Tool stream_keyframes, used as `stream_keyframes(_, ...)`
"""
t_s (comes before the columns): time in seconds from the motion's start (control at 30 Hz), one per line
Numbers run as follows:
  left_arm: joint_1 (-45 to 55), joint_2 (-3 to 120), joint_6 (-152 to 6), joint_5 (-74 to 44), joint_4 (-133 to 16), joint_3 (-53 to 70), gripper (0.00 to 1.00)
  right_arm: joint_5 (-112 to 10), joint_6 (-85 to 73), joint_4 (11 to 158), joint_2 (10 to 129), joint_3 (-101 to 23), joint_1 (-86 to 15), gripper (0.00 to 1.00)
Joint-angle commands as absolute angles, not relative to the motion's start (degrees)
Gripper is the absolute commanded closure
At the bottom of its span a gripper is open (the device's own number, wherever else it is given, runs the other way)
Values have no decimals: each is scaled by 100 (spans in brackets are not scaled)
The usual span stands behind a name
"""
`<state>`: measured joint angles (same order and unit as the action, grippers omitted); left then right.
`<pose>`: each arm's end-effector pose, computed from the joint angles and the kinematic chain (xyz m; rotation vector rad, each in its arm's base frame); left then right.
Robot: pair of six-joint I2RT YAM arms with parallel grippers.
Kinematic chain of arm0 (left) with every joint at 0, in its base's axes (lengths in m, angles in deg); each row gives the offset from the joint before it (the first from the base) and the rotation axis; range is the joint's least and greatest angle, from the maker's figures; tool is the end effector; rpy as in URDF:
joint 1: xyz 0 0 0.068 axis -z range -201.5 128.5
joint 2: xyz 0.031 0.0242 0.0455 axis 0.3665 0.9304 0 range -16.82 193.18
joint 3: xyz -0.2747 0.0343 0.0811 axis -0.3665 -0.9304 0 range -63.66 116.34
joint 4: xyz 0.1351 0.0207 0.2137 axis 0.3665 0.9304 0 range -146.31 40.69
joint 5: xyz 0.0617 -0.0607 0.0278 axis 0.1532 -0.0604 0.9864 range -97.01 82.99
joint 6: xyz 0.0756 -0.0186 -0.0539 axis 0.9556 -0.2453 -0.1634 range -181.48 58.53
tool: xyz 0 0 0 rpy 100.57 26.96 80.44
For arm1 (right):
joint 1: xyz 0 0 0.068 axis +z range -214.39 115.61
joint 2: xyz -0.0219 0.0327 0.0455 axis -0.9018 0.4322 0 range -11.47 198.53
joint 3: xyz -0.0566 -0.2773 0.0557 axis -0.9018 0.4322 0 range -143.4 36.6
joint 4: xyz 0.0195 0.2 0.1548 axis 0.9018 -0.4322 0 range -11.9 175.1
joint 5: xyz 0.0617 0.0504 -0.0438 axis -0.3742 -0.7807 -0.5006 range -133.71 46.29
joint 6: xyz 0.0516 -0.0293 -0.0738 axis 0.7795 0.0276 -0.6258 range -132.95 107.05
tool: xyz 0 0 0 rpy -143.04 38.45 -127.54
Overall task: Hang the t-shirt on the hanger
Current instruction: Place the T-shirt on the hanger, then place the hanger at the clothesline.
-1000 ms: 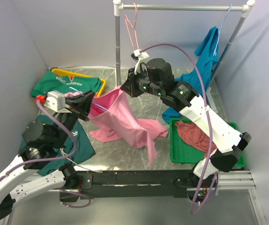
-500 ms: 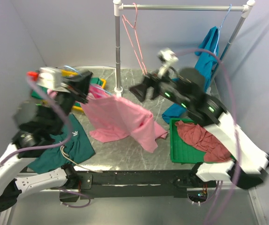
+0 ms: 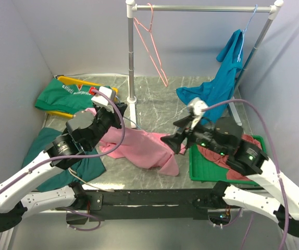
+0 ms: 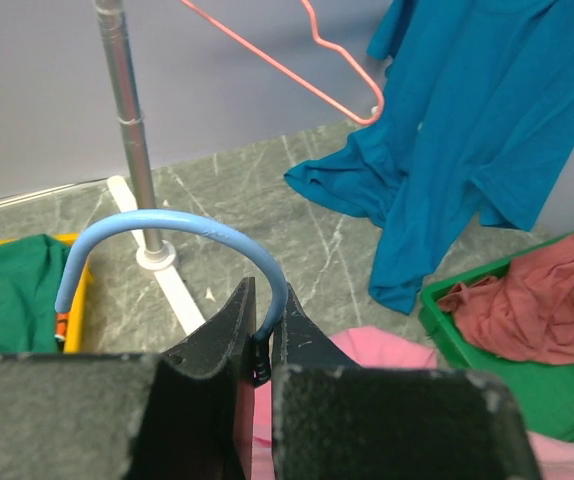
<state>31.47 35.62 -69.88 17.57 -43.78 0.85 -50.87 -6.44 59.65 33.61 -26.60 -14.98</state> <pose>0.1609 -0.1542 0.4426 0.2805 1.5756 -0.4989 0.1130 0.1483 0.4222 -0.7364 1.6081 0.8260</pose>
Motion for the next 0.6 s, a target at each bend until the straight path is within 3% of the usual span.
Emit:
stream_keyframes(0.0,3167,3573,-7228,1453,-4989,209,99,-4741,-960,5750,3652,-2554,-1087,11)
stream_keyframes(0.27,3158,3767,-7308,1163,-4998,287,99,-3757,-900,5750,4188,-2440,-278,22)
stream_keyframes(0.3,3158,3776,-7325,1136,-5007,288,99,-3669,-847,5785,4180,-2344,-252,38)
stream_keyframes(0.4,3158,3820,-7343,1058,-5051,296,99,-3378,-627,6092,3978,-2011,-234,69)
stream_keyframes(0.47,3159,3889,-7378,1013,-5051,305,99,-3386,-513,6233,3802,-1843,-225,71)
stream_keyframes(0.57,3159,3977,-7404,917,-5077,340,99,-3465,-469,6216,3784,-1710,-225,60)
